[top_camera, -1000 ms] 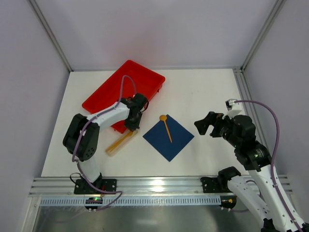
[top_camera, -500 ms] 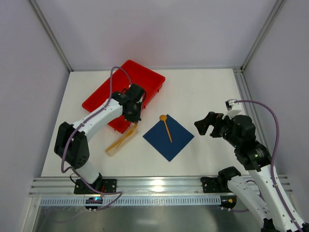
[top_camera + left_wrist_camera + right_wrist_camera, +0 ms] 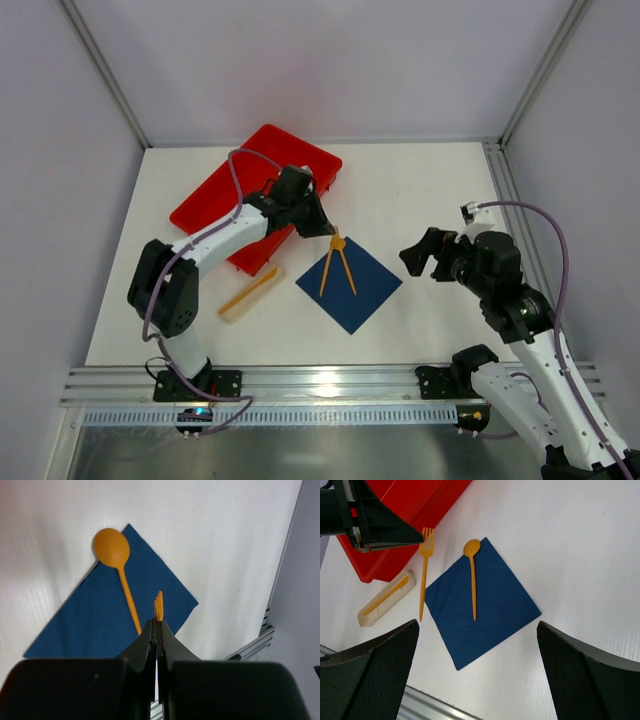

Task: Place the utensils on the paper napkin and roll it up
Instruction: Place the utensils on the napkin, then pick up the utensils from the container, then place the utensils on the napkin.

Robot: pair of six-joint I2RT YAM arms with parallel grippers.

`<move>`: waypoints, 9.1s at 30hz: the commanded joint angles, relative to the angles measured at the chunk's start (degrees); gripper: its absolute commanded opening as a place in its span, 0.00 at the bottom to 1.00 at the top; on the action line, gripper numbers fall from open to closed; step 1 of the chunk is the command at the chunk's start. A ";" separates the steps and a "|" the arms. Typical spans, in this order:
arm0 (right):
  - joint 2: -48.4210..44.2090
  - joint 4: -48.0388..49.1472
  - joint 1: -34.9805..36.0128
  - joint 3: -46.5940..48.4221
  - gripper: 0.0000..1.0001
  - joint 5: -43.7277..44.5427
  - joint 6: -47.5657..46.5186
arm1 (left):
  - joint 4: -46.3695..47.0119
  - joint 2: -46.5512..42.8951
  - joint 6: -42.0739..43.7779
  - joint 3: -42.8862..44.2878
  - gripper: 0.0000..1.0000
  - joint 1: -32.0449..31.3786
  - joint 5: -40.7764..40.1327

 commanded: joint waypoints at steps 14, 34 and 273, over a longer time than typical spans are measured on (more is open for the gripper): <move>2.09 2.86 -0.20 0.36 1.00 0.09 0.47 | 22.85 11.43 -15.44 -2.83 0.00 -1.07 2.35; 3.32 2.77 -0.02 0.89 1.00 1.14 -0.50 | 21.45 15.91 -11.49 0.24 0.00 -0.28 1.47; 25.56 20.79 -3.54 -8.69 0.56 -4.66 5.92 | 8.97 15.12 0.91 -1.86 0.04 -5.91 -4.50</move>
